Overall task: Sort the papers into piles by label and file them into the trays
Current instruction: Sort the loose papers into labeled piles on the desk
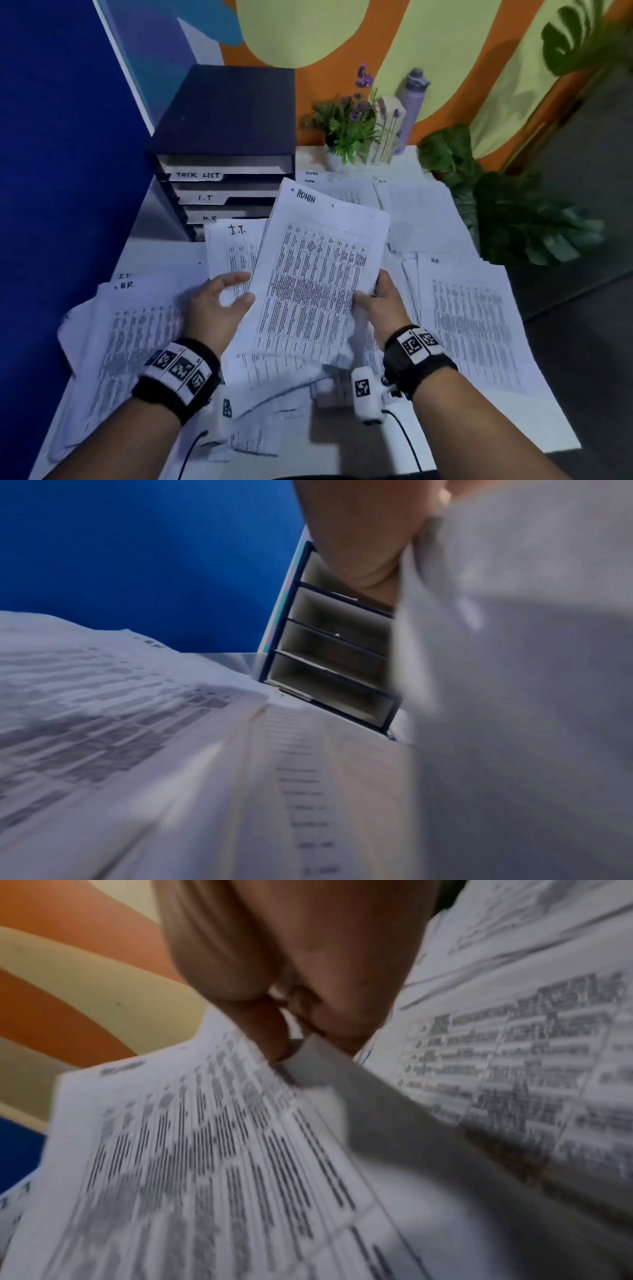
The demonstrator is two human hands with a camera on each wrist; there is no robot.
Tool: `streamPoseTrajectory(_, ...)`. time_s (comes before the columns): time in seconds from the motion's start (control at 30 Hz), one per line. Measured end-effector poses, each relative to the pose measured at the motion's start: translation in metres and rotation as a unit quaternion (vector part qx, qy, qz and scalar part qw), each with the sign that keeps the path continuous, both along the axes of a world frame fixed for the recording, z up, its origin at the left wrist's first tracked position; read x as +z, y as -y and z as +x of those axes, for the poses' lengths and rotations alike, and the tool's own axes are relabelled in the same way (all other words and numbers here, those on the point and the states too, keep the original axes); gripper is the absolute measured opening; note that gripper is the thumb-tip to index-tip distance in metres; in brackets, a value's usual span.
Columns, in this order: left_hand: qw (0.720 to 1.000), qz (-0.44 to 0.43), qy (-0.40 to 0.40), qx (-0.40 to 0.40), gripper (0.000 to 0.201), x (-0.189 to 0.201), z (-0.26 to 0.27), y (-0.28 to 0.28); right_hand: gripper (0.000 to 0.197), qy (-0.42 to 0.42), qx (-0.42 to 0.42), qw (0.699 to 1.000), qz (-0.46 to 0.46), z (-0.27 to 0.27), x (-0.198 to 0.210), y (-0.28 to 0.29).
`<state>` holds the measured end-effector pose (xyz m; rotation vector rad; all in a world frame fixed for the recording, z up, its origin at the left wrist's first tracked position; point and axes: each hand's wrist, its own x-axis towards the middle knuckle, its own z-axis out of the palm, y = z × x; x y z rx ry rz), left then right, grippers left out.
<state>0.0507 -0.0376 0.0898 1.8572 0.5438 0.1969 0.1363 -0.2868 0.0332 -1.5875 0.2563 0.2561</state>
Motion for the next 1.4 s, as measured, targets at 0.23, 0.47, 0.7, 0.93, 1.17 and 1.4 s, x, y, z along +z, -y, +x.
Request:
streamPoseTrajectory(0.23, 0.999, 0.015, 0.005, -0.048, 0.026, 0.008, 0.022, 0.043, 0.044, -0.010, -0.049, 0.984, -0.168, 0.023, 0.000, 0.069)
streamPoseTrajectory(0.47, 0.998, 0.008, -0.036, -0.052, 0.027, 0.012, 0.049, 0.074, 0.023, 0.004, -0.034, 0.999, -0.026, 0.037, 0.022, 0.092)
streamPoseTrajectory(0.7, 0.999, -0.022, 0.013, 0.025, 0.017, 0.007, 0.075, 0.083, 0.038, -0.025, 0.063, 0.996, 0.056, 0.046, 0.010, 0.067)
streamPoseTrajectory(0.93, 0.995, 0.057, -0.009, 0.079, 0.024, -0.004, 0.076, 0.057, 0.038, -0.016, -0.006, 0.989, -0.148, 0.074, -0.025, 0.062)
streamPoseTrajectory(1.17, 0.984, 0.164, -0.011, 0.075, 0.030, -0.007, 0.060, 0.038, 0.028, 0.045, -0.115, 0.951, -0.284, 0.151, -0.049, 0.076)
streamPoseTrajectory(1.4, 0.983, 0.164, -0.021, 0.082, 0.027, -0.002, 0.053, 0.032, 0.047, 0.034, -0.030, 0.973, -0.228, 0.185, -0.046, 0.051)
